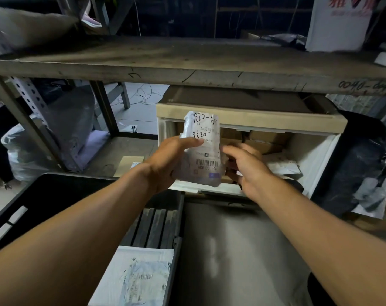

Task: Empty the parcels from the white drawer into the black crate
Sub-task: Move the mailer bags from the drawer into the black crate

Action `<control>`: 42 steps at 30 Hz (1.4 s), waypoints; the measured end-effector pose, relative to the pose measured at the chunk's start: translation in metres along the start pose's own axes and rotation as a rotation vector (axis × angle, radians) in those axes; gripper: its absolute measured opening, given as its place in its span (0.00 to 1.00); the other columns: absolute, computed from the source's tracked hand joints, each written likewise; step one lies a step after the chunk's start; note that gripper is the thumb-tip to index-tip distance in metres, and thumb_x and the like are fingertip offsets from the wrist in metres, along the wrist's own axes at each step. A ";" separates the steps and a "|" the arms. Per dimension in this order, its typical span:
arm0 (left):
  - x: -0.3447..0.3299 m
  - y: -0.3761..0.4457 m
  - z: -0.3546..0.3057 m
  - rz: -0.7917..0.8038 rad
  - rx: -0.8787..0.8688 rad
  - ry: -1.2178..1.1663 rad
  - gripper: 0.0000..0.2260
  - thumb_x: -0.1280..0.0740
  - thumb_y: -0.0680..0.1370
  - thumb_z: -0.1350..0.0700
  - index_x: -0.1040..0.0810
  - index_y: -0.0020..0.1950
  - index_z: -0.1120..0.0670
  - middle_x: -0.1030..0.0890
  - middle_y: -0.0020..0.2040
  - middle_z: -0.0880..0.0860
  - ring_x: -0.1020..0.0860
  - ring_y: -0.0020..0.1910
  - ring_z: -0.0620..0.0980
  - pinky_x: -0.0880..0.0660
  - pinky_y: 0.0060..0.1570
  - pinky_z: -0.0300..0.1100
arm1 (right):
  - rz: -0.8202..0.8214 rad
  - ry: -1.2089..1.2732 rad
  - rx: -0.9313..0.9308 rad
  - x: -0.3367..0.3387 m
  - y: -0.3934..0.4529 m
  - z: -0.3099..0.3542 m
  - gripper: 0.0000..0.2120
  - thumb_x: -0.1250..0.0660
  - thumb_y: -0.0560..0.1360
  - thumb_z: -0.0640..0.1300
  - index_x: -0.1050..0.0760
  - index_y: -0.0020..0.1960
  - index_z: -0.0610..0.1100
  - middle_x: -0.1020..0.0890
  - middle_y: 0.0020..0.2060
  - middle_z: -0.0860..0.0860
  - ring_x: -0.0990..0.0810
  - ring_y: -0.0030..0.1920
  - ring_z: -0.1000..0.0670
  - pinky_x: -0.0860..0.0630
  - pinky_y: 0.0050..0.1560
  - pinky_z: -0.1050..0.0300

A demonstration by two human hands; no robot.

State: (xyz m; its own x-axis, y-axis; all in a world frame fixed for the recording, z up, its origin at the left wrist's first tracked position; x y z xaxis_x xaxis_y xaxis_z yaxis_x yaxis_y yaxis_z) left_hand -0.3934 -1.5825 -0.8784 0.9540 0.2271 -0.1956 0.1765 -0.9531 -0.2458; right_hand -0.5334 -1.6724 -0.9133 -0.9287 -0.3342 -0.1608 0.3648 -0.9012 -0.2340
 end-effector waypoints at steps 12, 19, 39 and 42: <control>0.018 0.000 0.001 -0.100 -0.047 0.051 0.06 0.33 0.80 0.61 0.20 0.57 0.57 0.15 0.54 0.58 0.16 0.53 0.59 0.17 0.45 0.55 | 0.061 0.103 -0.066 -0.002 -0.001 0.010 0.15 0.29 0.77 0.37 0.23 0.62 0.35 0.13 0.47 0.43 0.13 0.46 0.44 0.16 0.44 0.44; 0.018 0.000 0.000 -0.190 -0.081 -0.028 0.17 0.31 0.79 0.59 0.28 0.67 0.59 0.16 0.57 0.60 0.17 0.54 0.63 0.24 0.56 0.70 | 0.287 0.309 -0.195 -0.008 -0.014 0.016 0.26 0.46 0.83 0.62 0.20 0.64 0.46 0.16 0.59 0.43 0.17 0.59 0.41 0.22 0.60 0.40; -0.009 -0.003 0.010 0.012 -0.016 0.207 0.11 0.39 0.83 0.53 0.16 0.53 0.50 0.13 0.47 0.51 0.17 0.49 0.52 0.20 0.49 0.46 | 0.406 0.139 -0.137 -0.015 -0.020 0.006 0.24 0.25 0.63 0.42 0.21 0.59 0.41 0.14 0.48 0.45 0.15 0.46 0.46 0.17 0.44 0.53; 0.004 -0.007 0.000 -0.043 0.008 0.100 0.16 0.44 0.84 0.46 0.20 0.54 0.53 0.13 0.43 0.49 0.19 0.52 0.53 0.20 0.49 0.47 | 0.260 0.168 -0.149 -0.010 -0.015 0.005 0.30 0.20 0.61 0.46 0.21 0.63 0.44 0.13 0.52 0.46 0.15 0.53 0.44 0.17 0.48 0.49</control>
State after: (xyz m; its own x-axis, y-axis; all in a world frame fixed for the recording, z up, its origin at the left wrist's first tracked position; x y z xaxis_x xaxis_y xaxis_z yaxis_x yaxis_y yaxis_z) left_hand -0.3908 -1.5753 -0.8773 0.9650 0.2466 -0.0890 0.2166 -0.9412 -0.2593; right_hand -0.5297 -1.6570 -0.9038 -0.7837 -0.4862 -0.3865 0.6053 -0.7372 -0.3001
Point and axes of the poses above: each hand's wrist, its own y-axis towards the middle knuckle, its own x-axis out of the back of the hand, z = x × y, the point moved 5 cm from there along y, towards the middle knuckle
